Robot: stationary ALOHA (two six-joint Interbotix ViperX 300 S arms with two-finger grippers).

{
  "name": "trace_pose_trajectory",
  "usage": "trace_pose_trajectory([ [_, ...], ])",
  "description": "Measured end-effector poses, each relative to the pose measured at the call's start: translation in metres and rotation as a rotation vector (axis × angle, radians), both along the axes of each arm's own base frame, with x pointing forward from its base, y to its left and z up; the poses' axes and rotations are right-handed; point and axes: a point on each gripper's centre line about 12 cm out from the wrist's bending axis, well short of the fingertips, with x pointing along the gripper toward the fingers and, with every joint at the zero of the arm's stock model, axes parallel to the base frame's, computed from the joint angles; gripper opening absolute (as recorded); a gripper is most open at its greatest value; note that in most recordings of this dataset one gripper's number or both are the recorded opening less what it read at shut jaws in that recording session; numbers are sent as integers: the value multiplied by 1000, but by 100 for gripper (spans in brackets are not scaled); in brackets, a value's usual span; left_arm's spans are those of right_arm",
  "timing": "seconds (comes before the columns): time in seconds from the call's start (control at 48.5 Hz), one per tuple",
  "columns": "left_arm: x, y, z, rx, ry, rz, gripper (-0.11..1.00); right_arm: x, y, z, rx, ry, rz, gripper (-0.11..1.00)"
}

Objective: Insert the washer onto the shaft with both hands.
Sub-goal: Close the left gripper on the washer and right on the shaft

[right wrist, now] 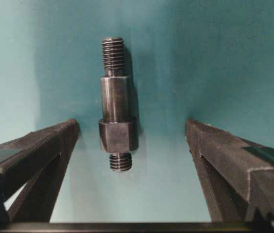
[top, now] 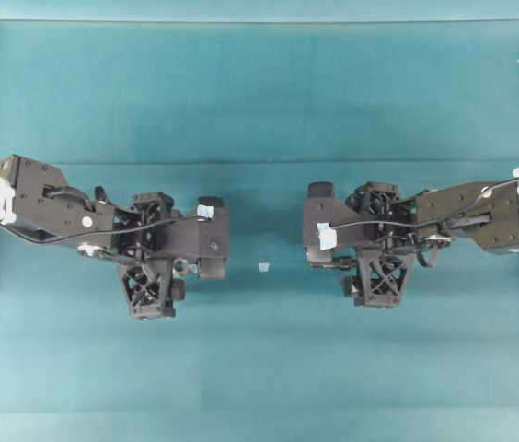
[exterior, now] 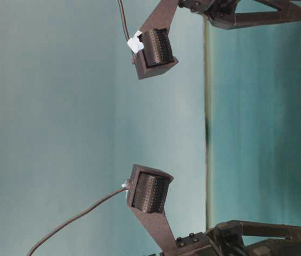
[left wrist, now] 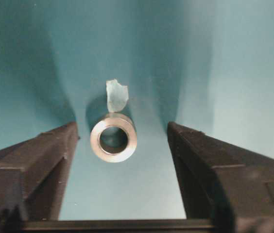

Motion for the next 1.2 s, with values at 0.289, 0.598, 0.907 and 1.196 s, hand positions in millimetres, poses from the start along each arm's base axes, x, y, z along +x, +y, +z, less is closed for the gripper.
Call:
trace_pose_trajectory([
  [0.289, 0, -1, 0, 2, 0, -7, 36, 0, 1, 1, 1, -2, 2, 24],
  [0.598, 1, -2, 1, 5, -12, -18, 36, 0, 3, 1, 2, -2, 5, 1],
  [0.907, 1, -4, 0, 5, -11, -25, 36, 0, 3, 1, 2, -2, 5, 1],
  [1.196, 1, -4, 0, 5, -11, -27, 36, 0, 3, 0, 2, 0, 5, 1],
])
